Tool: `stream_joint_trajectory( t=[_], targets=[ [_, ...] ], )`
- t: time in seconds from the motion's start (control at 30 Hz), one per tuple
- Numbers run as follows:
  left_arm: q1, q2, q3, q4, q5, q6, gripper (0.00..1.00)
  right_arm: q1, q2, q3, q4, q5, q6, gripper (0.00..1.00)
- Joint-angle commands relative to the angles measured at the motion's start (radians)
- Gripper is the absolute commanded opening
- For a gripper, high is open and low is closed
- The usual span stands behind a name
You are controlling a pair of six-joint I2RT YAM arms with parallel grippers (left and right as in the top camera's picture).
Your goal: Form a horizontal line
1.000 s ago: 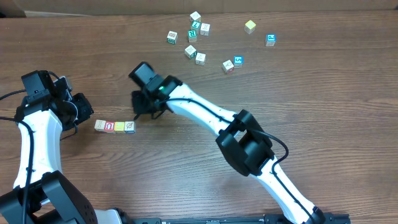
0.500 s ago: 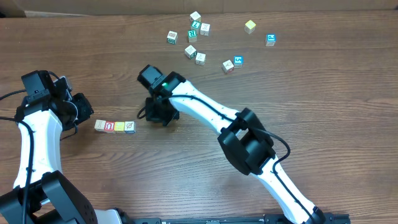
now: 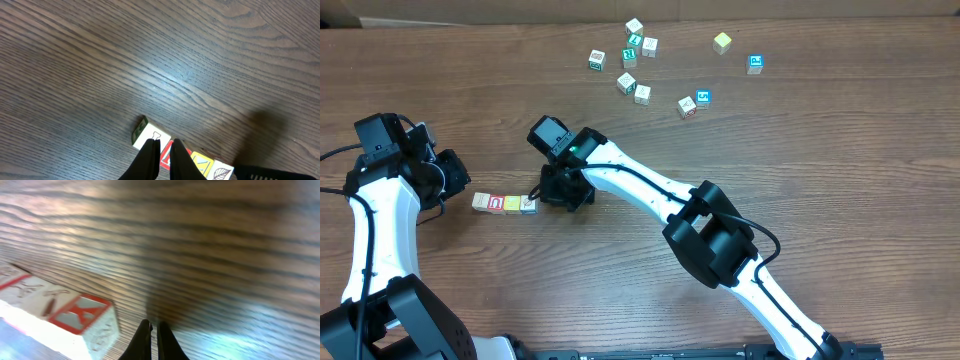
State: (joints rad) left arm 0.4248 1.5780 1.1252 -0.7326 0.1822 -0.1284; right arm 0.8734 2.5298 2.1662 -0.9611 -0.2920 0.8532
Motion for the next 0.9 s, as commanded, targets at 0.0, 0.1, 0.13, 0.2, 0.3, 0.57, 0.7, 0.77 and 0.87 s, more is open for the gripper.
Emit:
stream_joint_trajectory(
  t=[0.0,0.1,0.13,0.2,0.3,0.57,0.7,0.77,0.87],
  targets=[
    [0.0,-0.002,0.002,0.0,-0.006,-0.01,0.07,0.015,0.007,-0.008,0.032,0.01,0.015,0.04],
    [0.0,-0.002,0.002,0.001,-0.006,-0.01,0.07,0.021,0.007,-0.007,0.065,0.04,0.016,0.04],
    [0.0,-0.002,0.002,0.001,-0.006,-0.01,0.07,0.021,0.007,-0.008,0.07,0.04,0.016,0.04],
    [0.0,-0.001,0.002,0.001,-0.006,-0.01,0.07,0.022,0.007,-0.008,0.069,0.038,0.016,0.04],
    [0.0,0.005,0.002,0.001,-0.006,-0.01,0.07,0.022,0.007,-0.007,0.069,0.023,0.019,0.04],
    [0.0,0.008,0.002,0.001,-0.006,-0.01,0.07,0.021,0.007,-0.007,0.067,-0.045,0.041,0.04],
    [0.0,0.008,0.002,0.0,-0.006,-0.01,0.07,0.021,0.007,-0.007,0.067,-0.072,0.041,0.04],
    [0.0,0.008,0.002,0.0,-0.006,-0.01,0.07,0.021,0.007,-0.007,0.067,-0.077,0.041,0.04],
    [0.0,0.008,0.002,0.001,-0.006,-0.01,0.07,0.021,0.007,-0.007,0.067,-0.077,0.041,0.04]
  ],
)
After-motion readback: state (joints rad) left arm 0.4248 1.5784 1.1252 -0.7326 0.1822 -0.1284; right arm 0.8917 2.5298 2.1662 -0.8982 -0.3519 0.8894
